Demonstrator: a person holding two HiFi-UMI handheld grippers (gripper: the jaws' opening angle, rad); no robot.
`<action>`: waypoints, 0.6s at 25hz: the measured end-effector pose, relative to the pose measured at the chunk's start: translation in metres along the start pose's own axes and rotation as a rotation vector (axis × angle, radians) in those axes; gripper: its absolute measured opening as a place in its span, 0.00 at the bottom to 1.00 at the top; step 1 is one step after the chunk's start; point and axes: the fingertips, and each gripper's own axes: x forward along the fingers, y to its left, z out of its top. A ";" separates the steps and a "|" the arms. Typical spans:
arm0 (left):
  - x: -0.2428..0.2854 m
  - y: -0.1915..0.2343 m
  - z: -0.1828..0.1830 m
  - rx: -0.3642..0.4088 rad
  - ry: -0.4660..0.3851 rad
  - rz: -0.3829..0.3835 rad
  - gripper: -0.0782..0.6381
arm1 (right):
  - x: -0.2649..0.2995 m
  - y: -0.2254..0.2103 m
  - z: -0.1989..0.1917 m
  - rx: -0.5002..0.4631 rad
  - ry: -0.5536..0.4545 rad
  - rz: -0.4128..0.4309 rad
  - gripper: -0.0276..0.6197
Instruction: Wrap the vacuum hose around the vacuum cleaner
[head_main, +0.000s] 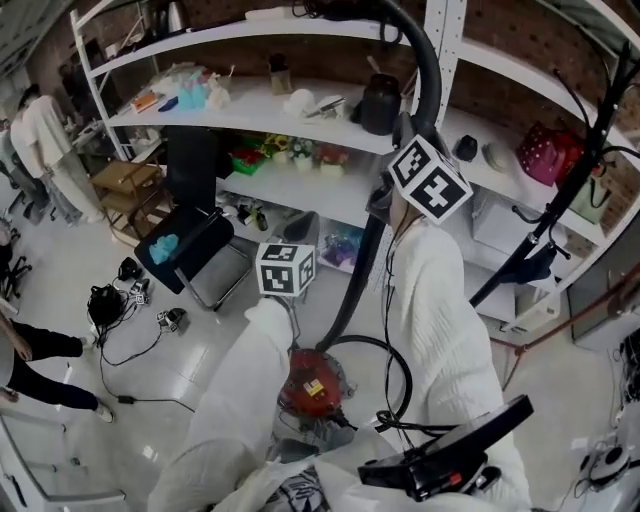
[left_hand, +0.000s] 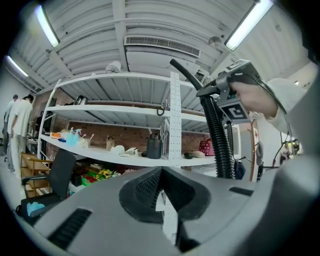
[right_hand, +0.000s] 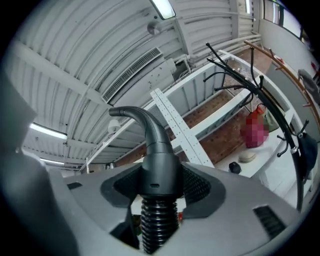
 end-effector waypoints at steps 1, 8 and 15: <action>-0.007 0.017 0.001 0.001 -0.003 0.008 0.11 | 0.006 0.017 -0.011 0.000 0.008 0.010 0.41; -0.057 0.181 -0.021 0.036 0.023 0.043 0.11 | 0.049 0.159 -0.085 0.009 -0.054 0.063 0.41; -0.094 0.319 -0.012 -0.005 0.015 0.058 0.11 | 0.064 0.323 -0.144 -0.026 -0.090 0.172 0.41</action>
